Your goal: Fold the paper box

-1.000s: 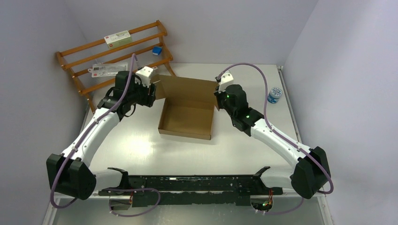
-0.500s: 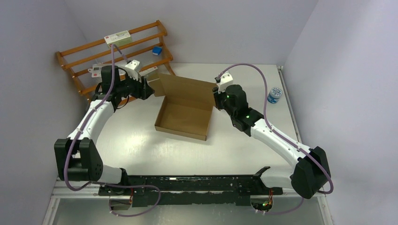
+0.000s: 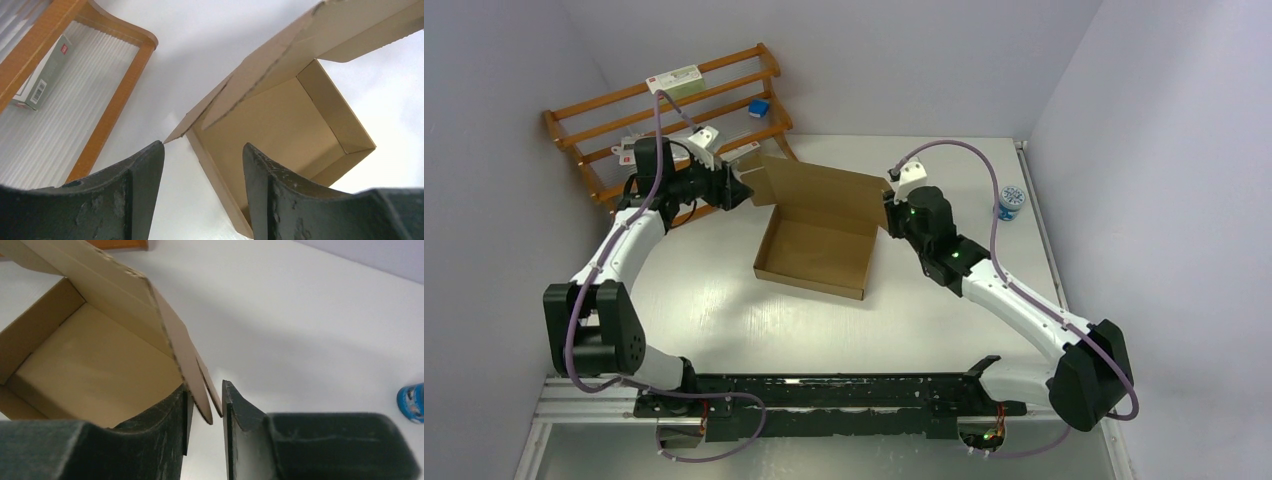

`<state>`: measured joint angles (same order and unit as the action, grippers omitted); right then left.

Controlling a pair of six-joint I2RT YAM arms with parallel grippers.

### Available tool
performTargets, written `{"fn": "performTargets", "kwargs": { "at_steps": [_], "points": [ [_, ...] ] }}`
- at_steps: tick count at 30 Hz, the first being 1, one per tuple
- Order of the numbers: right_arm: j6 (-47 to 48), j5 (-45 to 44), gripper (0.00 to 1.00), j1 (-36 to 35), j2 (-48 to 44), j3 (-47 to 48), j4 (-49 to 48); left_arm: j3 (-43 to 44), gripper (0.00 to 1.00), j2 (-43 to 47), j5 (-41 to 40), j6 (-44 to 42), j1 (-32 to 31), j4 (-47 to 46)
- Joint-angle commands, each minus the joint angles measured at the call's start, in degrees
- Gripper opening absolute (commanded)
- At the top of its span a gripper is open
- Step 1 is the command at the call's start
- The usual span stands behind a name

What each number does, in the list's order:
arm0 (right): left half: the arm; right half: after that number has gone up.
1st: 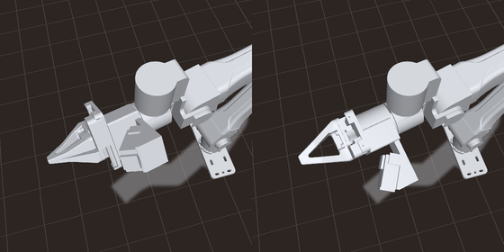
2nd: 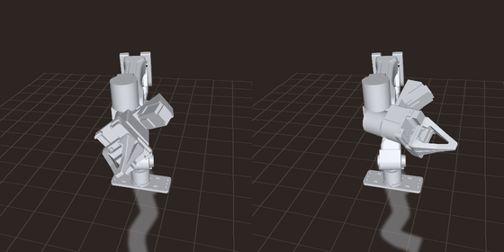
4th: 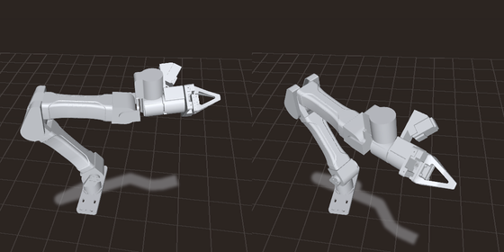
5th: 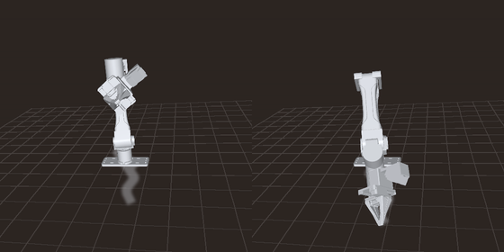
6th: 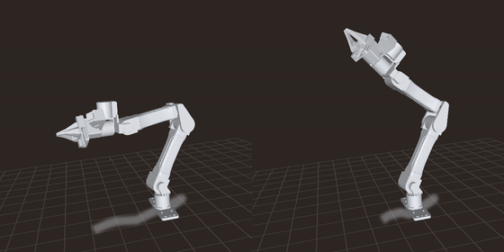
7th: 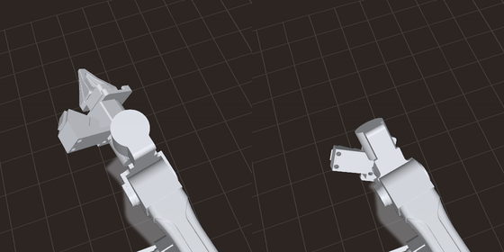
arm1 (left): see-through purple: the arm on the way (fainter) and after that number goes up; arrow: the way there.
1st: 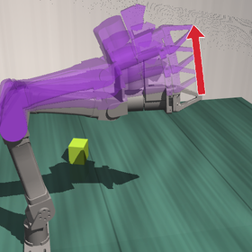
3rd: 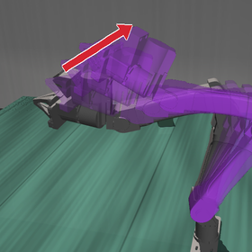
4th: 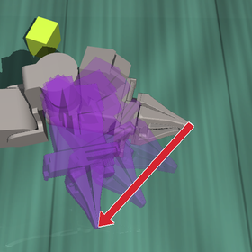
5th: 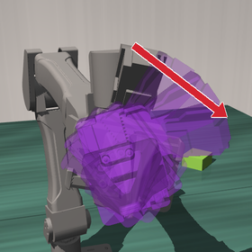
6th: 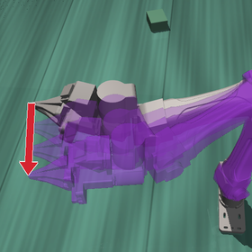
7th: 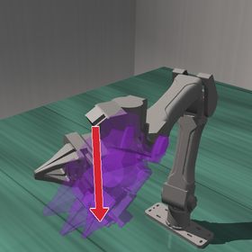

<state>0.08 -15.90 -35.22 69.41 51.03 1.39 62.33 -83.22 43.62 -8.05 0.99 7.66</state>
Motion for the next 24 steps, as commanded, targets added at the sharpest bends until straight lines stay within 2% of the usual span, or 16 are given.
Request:
{"fn": "performTargets", "kwargs": {
  "at_steps": [1,6,19,24],
  "points": [
    [-1.2,-1.61,0.27,-0.04,-1.07,-1.98,-1.04,1.89,0.64,-1.55,5.44,-1.9,0.5,-3.29],
    [0.95,0.24,0.13,-0.02,-1.79,-3.06,-3.89,3.83,0.62,-3.12,7.16,-5.66,0.58,-1.36],
    [2.23,3.05,0.08,0.0,-1.82,-2.91,-4.18,1.58,0.65,-4.18,5.46,-11.06,0.76,-12.12],
    [2.29,3.77,0.08,-0.02,-1.77,-2.55,-3.32,-1.17,0.65,-5.62,10.21,-10.72,0.78,-21.46]
  ]
}}
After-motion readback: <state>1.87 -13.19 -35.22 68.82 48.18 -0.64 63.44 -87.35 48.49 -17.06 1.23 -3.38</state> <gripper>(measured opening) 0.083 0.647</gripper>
